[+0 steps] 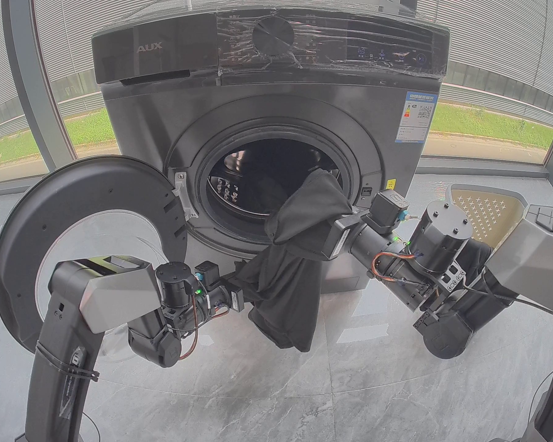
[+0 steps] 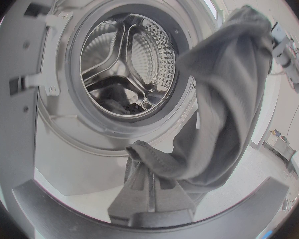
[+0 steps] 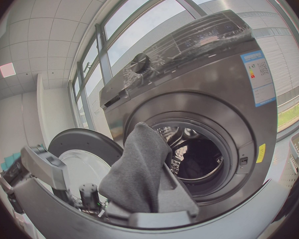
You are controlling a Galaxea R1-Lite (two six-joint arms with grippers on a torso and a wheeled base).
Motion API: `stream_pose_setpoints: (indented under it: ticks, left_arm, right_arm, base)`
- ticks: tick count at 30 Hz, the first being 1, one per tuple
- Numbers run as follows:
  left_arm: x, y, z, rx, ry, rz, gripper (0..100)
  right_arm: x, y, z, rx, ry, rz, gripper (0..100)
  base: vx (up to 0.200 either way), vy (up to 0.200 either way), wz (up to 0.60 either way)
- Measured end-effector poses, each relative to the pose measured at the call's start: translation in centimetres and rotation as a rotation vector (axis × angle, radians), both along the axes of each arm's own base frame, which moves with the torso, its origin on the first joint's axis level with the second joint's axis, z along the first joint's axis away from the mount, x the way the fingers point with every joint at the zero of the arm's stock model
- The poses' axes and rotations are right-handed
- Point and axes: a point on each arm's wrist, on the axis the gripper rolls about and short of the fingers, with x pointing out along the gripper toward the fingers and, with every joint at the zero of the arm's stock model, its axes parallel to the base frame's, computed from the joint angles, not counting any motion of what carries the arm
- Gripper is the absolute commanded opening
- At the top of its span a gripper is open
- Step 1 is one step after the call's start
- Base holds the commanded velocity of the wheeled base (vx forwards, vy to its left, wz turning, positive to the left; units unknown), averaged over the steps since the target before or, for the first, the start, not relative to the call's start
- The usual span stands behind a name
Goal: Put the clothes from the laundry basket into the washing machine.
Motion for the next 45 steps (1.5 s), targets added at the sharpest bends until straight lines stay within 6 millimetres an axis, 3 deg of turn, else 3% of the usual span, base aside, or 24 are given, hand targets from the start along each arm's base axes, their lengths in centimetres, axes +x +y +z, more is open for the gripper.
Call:
stream_pose_setpoints:
  ticks: [8, 16, 21, 25, 35, 36, 45]
  left_arm:
    - [-2.7, -0.1, 5.3, -0.015, -0.042, -0.026, 0]
    - [-7.7, 0.8, 9.2, -0.009, -0.023, -0.060, 0]
    - [-10.7, 1.3, 9.9, 0.021, 0.004, -0.091, 0]
    - [-11.9, 1.5, 9.9, 0.060, 0.001, -0.124, 0]
    - [-12.3, 1.5, 7.0, 0.102, 0.099, -0.172, 0]
    - [-12.1, 1.4, 6.7, 0.104, 0.107, -0.174, 100]
    - [-9.3, 0.9, 4.2, 0.104, 0.114, -0.163, 100]
  right_arm:
    - [0.0, -1.6, -1.5, -0.029, 0.044, -0.026, 0]
    - [0.5, -3.7, -2.3, -0.035, 0.089, -0.078, 0]
    - [0.4, -4.8, -2.2, -0.030, 0.105, -0.101, 0]
    - [0.2, -5.2, -1.9, -0.018, 0.106, -0.108, 0]
    - [-0.2, -4.9, -1.3, -0.002, 0.093, -0.094, 0]
    - [-0.2, -4.9, -1.2, -0.002, 0.090, -0.093, 0]
    - [-0.8, -4.5, -0.1, 0.018, 0.066, -0.039, 0]
  base:
    - [0.000, 0.000, 0.00]
    - [0.000, 0.000, 0.00]
    - [0.000, 0.000, 0.00]
    - [0.000, 0.000, 0.00]
    - [0.000, 0.000, 0.00]
    - [0.000, 0.000, 0.00]
    - [0.000, 0.000, 0.00]
